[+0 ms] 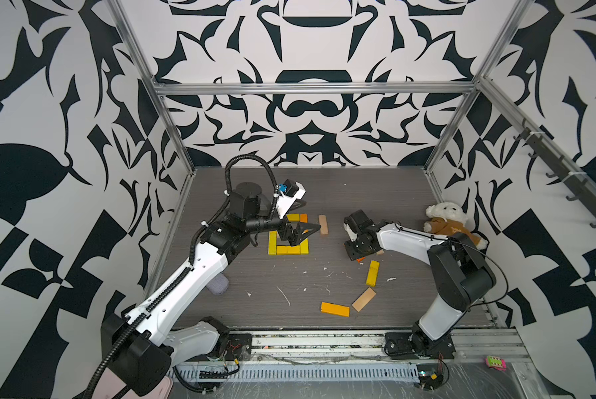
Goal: Assemble the number 8 with building blocks
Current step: Assemble the building block at the center of the board.
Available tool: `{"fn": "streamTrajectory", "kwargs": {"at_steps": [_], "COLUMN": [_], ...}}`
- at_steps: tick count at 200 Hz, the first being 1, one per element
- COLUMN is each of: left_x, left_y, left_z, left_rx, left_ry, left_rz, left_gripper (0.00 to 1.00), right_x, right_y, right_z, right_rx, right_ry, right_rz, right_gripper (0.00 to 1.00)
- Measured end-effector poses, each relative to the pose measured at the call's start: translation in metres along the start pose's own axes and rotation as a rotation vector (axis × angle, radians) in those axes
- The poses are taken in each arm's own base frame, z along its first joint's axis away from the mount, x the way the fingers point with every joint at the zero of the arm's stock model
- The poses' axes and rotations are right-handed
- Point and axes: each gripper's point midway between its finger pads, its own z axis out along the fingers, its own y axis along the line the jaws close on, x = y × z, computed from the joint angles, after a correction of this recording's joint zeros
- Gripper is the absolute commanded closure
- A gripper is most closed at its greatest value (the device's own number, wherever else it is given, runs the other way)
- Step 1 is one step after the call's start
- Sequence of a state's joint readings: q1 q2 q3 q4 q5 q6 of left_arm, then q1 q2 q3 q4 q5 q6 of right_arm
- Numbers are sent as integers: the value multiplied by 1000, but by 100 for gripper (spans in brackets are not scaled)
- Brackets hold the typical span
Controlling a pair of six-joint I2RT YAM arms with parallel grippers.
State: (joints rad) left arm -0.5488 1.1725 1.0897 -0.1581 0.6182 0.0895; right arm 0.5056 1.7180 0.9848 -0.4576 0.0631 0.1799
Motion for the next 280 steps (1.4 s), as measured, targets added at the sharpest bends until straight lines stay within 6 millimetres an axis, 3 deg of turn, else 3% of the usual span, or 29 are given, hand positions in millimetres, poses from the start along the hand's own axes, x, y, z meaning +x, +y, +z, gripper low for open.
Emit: {"fn": "streamTrajectory", "kwargs": {"at_steps": [59,100,142,239,280], "left_x": [0,0,1,2,5], "left_y": [0,0,0,1,2], "left_z": [0,0,0,0,0], "left_rx": [0,0,-1,-4,-10], "left_ry": [0,0,2,8,18], "left_rz": [8,10,14,18,17], "left_gripper": [1,1,1,1,1], "right_x": [-12,-23,-58,-104,-119], "right_y": [1,2,4,6,6], "right_z": [2,1,1,25,29], "right_rx": [8,10,15,-3,-10], "right_ry": [-14,-24,-57,-60,-77], "right_rz": [-28,-85,-138,-163,-153], "right_gripper": [80,81,81,78,66]}}
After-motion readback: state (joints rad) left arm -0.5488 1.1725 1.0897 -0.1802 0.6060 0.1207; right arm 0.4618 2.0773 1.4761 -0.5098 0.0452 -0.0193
